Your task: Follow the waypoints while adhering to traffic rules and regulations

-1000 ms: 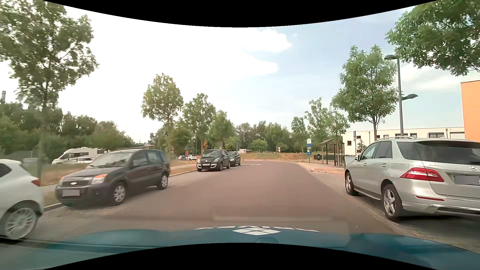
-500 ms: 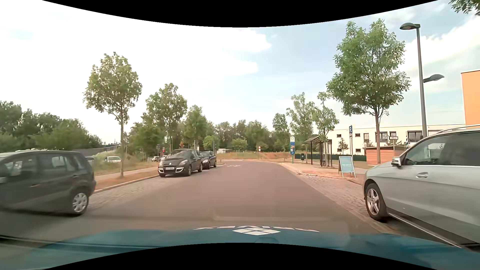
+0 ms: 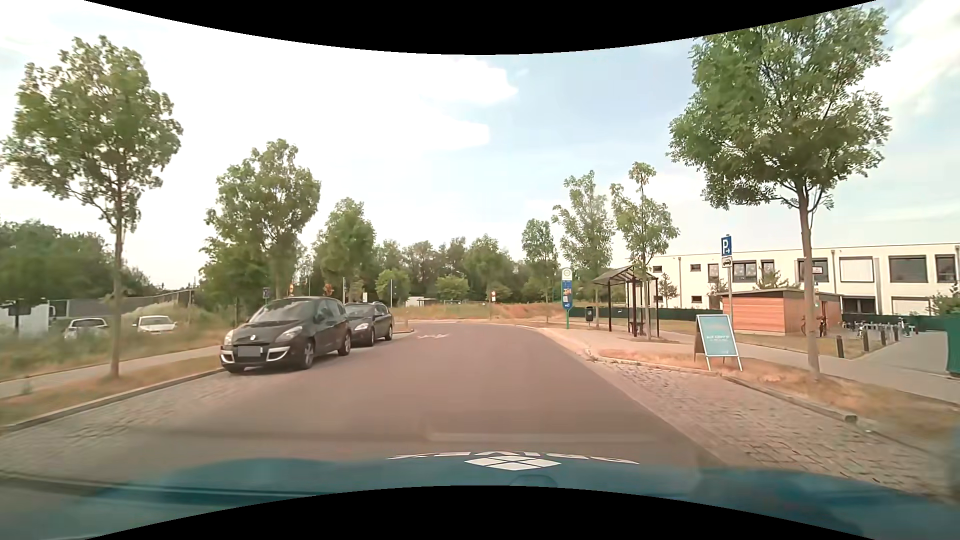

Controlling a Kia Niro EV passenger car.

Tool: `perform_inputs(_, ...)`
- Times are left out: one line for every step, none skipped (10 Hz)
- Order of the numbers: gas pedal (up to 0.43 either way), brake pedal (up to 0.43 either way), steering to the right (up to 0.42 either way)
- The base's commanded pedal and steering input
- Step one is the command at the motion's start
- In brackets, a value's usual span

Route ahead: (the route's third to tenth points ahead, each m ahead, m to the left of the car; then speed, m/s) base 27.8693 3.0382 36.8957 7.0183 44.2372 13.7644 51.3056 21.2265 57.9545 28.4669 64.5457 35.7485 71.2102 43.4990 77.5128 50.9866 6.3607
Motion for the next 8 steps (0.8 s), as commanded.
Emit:
perform_inputs(0.150, 0.000, 0.060)
perform_inputs(0.150, 0.000, 0.052)
perform_inputs(0.150, 0.000, 0.042)
perform_inputs(0.157, 0.000, 0.034)
perform_inputs(0.157, 0.000, 0.029)
perform_inputs(0.157, 0.000, 0.022)
perform_inputs(0.157, 0.000, 0.018)
perform_inputs(0.157, 0.000, 0.015)
